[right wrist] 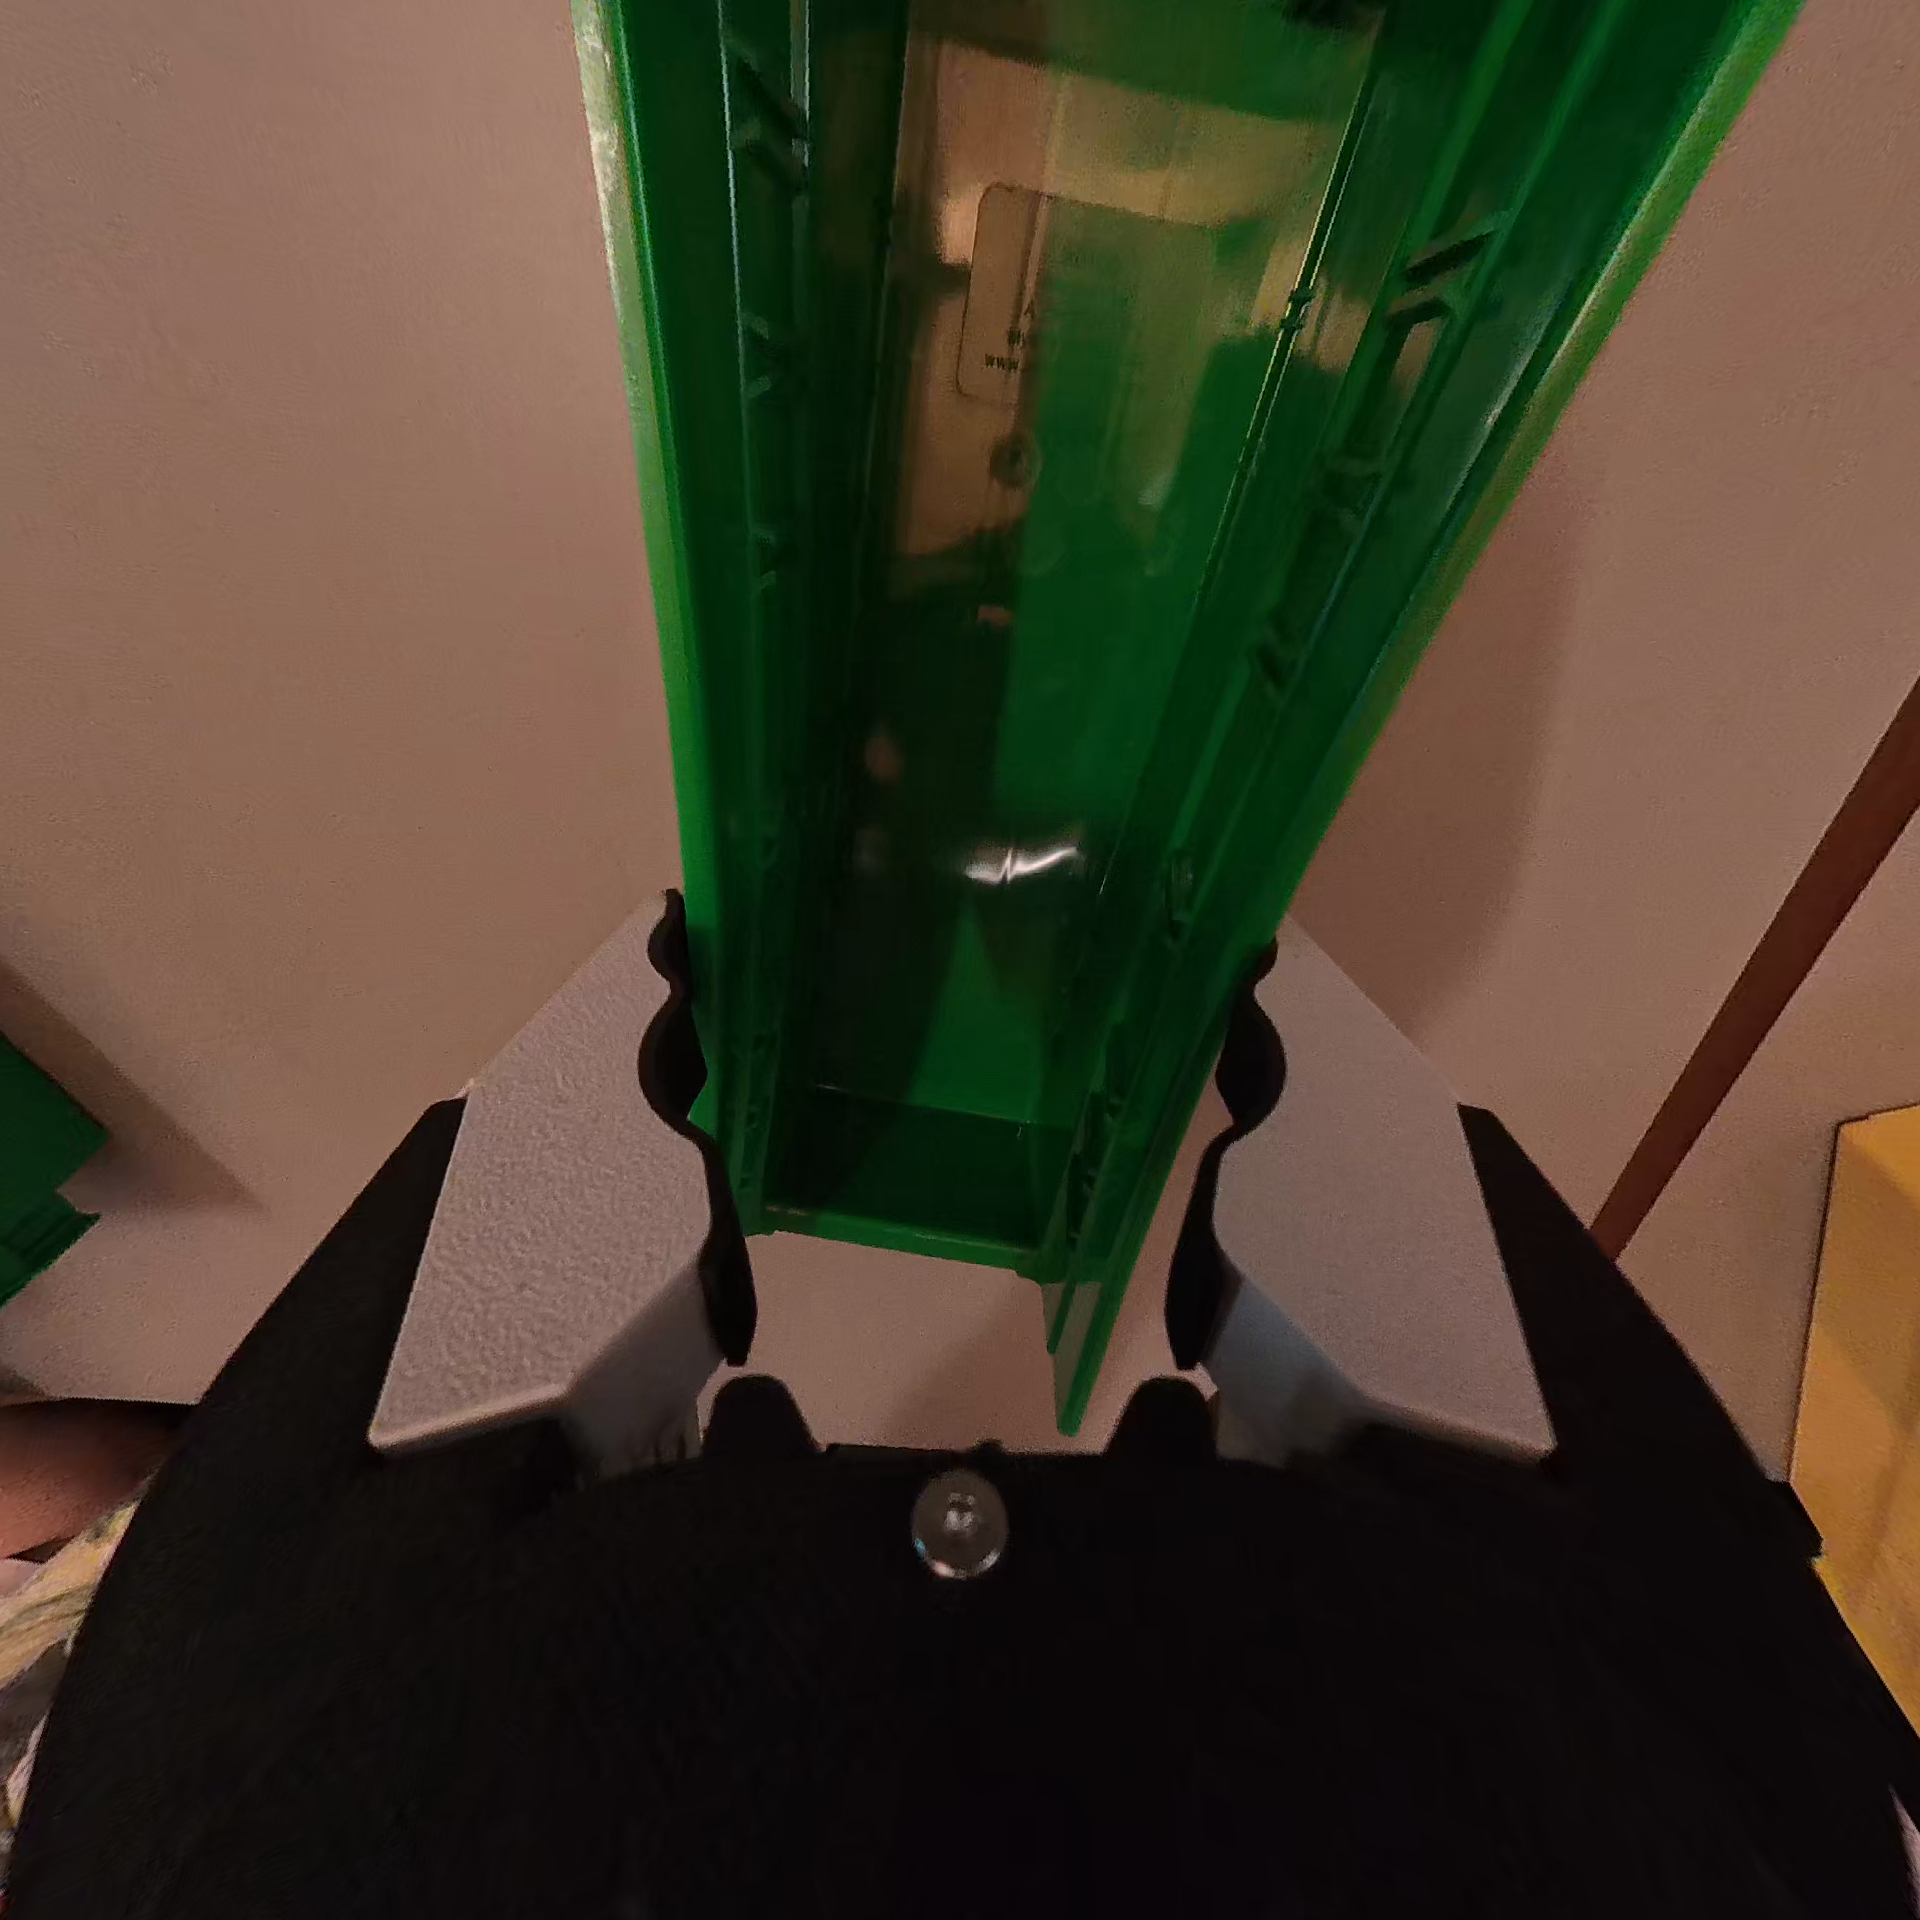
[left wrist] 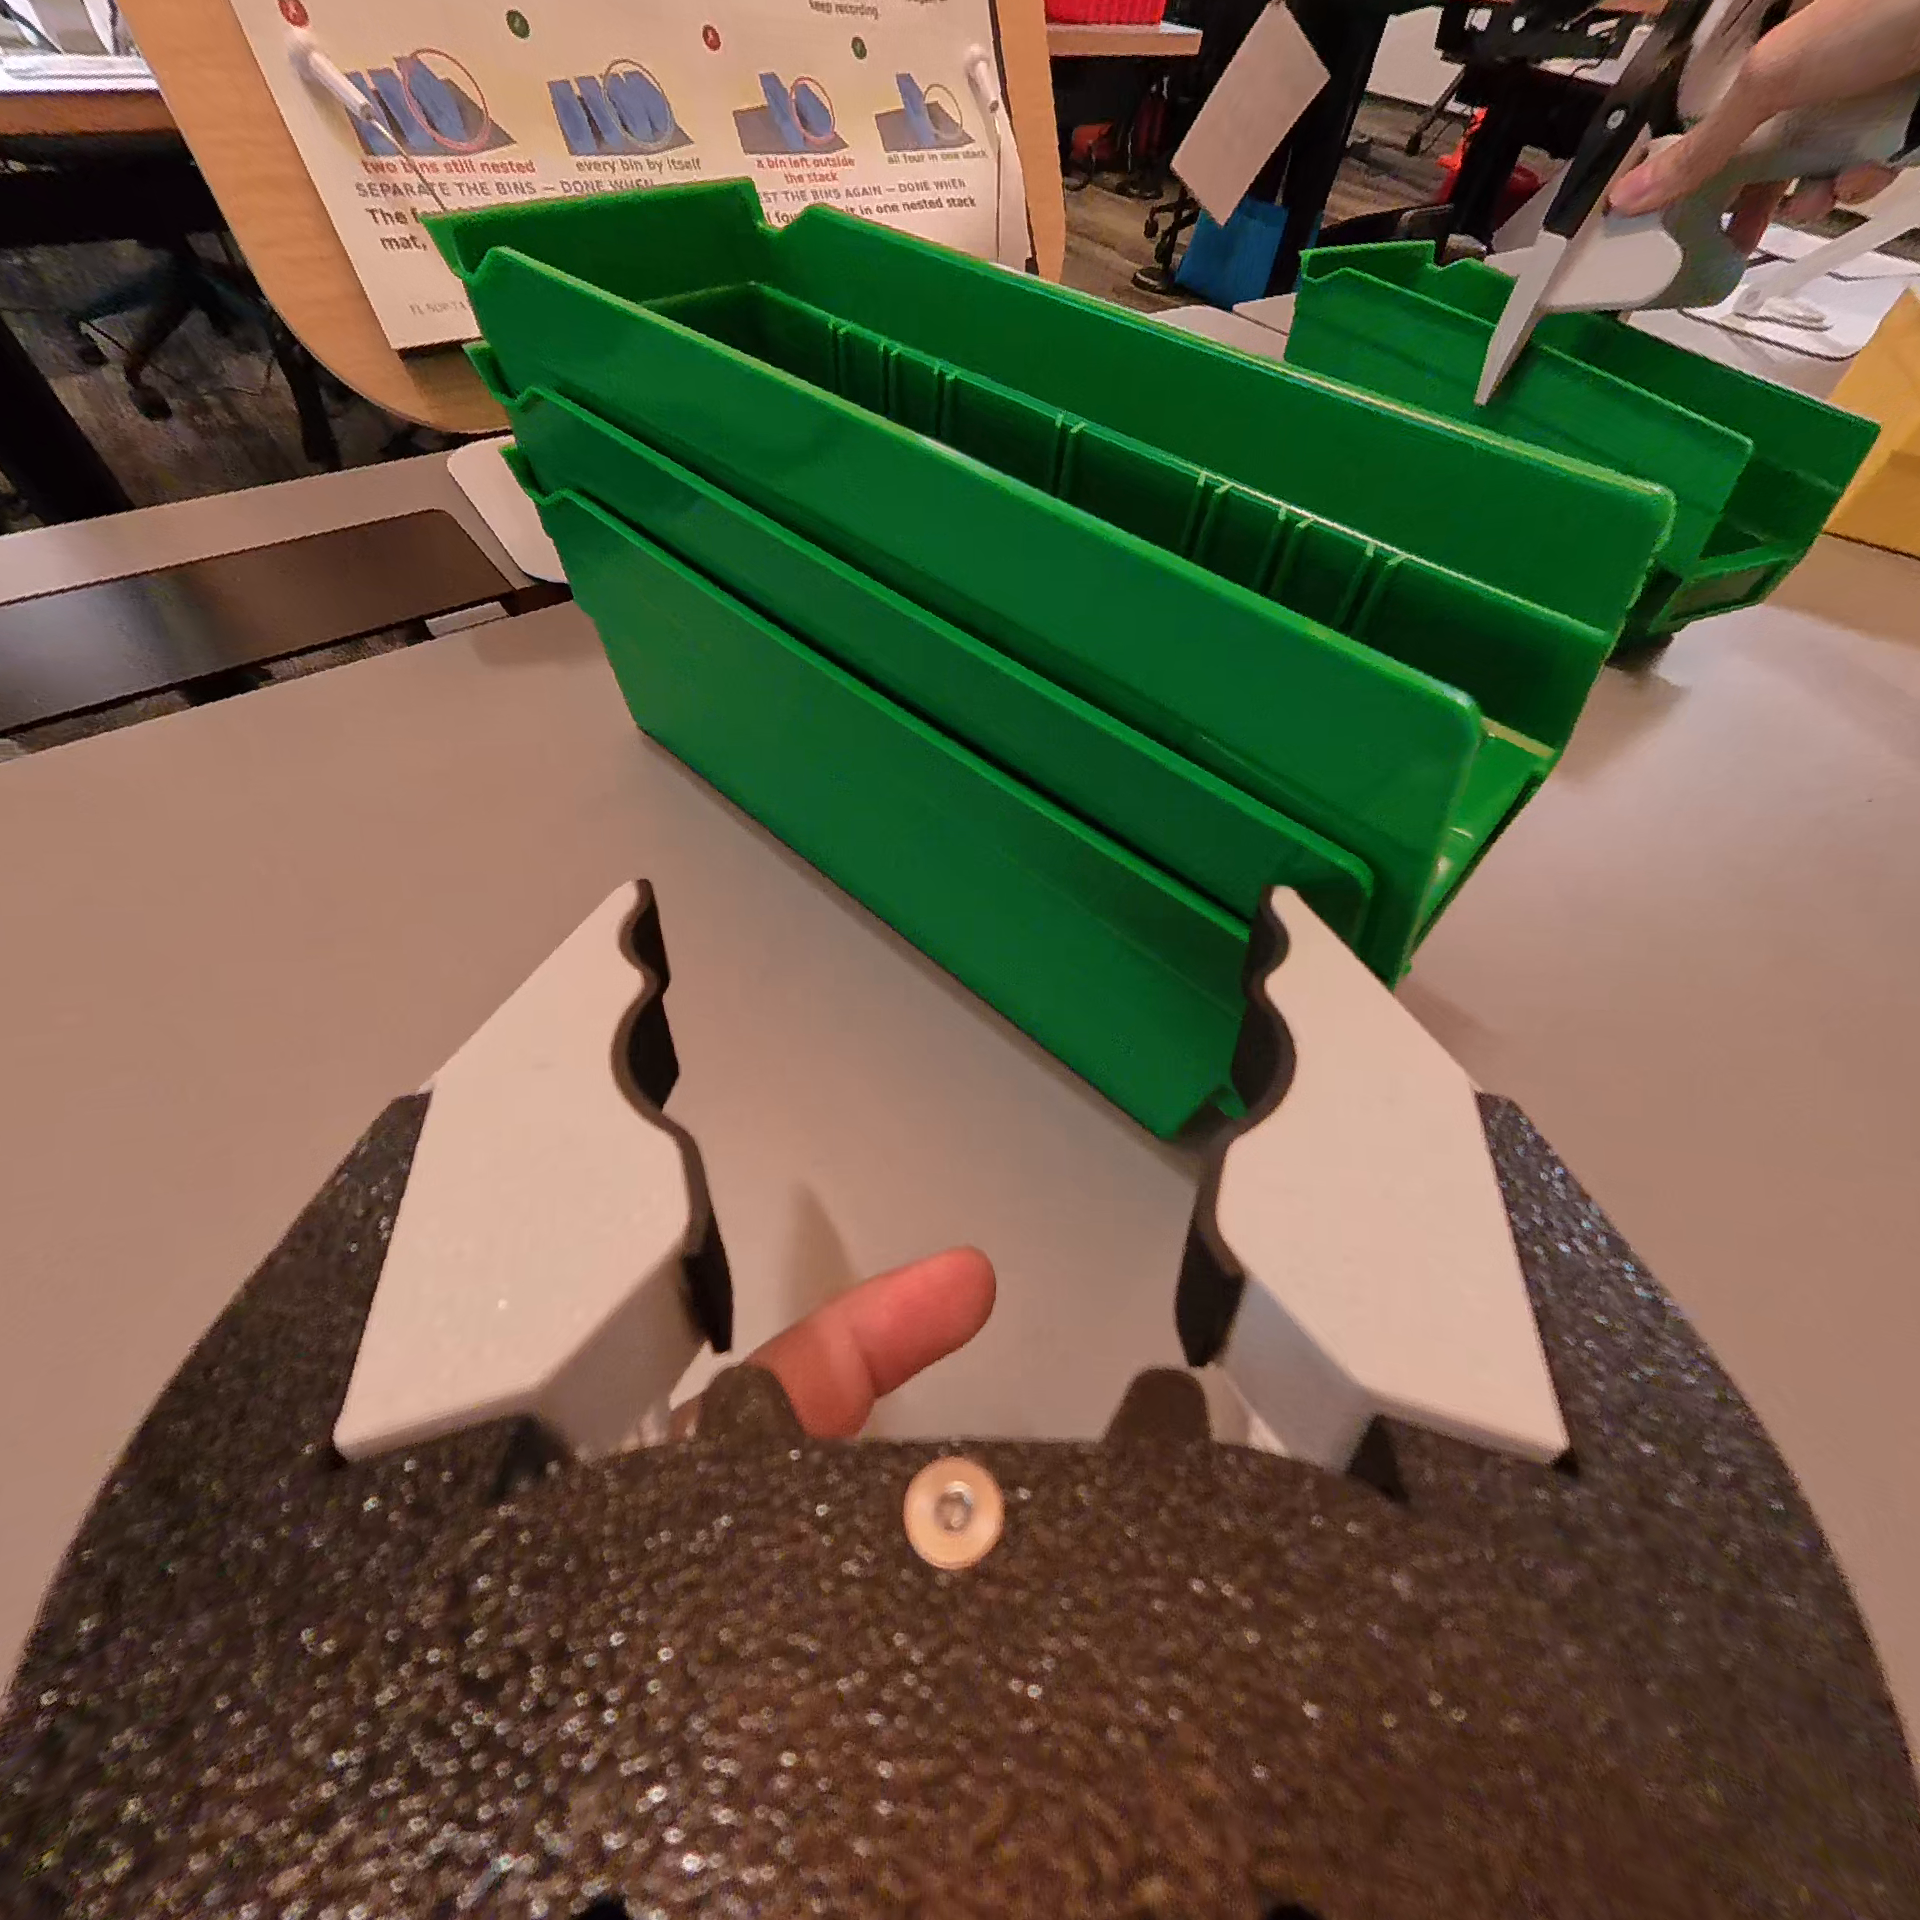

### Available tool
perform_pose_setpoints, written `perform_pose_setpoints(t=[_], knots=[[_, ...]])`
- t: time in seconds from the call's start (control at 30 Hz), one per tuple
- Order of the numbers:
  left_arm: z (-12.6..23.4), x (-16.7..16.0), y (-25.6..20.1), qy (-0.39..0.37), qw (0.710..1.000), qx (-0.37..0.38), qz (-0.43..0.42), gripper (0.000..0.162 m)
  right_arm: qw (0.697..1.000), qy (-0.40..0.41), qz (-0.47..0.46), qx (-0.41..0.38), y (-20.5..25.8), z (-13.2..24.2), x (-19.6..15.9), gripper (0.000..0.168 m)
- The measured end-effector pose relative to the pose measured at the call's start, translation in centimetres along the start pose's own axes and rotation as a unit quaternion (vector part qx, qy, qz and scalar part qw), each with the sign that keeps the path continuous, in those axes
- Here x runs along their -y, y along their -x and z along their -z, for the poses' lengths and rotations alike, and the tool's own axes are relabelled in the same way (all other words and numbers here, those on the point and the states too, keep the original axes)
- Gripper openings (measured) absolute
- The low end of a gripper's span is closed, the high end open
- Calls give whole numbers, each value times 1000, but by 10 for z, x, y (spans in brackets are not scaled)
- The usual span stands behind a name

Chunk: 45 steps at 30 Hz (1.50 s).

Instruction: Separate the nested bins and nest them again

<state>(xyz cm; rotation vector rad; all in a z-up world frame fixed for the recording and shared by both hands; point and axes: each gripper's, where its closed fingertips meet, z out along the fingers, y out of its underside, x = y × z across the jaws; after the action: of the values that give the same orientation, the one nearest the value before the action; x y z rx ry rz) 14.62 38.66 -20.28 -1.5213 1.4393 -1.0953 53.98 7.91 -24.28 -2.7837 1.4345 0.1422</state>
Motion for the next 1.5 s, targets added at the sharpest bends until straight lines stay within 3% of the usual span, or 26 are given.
perform_pose_setpoints(t=[0.33,0.43,0.53,0.7,0.8,0.9,1.0,1.17,1.23,1.3,1.43,1.5], knots=[[1,1,-1,-3,1000,-1,-2,109,999,-42,3,19,-1,-1,4,117],[-1,-2,0,2,1000,1,0,109,997,-65,6,38,4,8,8,132],[-3,-5,2,6,1000,3,3,109,996,-80,22,30,3,21,7,131],[-5,-6,4,7,1000,3,9,109,983,-133,86,-90,-11,62,12,135],[-5,-6,4,6,1000,3,10,109,942,-208,141,-220,-16,111,24,123],[-5,-6,3,8,1000,6,5,109,862,-316,190,-347,-5,172,34,95],[-4,-5,3,8,1000,10,-2,108,776,-426,232,-403,21,209,38,95],[-2,-5,1,10,1000,7,-6,109,816,-422,222,-327,68,190,33,99],[-1,-4,2,11,1000,11,-10,109,828,-449,223,-252,113,190,29,103],[-1,-4,2,12,1000,11,-11,109,840,-463,227,-167,169,187,20,121],[0,-3,3,10,1000,9,-8,109,871,-420,251,-55,276,166,-14,146],[1,-2,4,8,1000,9,-4,109,887,-388,249,4,326,155,-31,146]])
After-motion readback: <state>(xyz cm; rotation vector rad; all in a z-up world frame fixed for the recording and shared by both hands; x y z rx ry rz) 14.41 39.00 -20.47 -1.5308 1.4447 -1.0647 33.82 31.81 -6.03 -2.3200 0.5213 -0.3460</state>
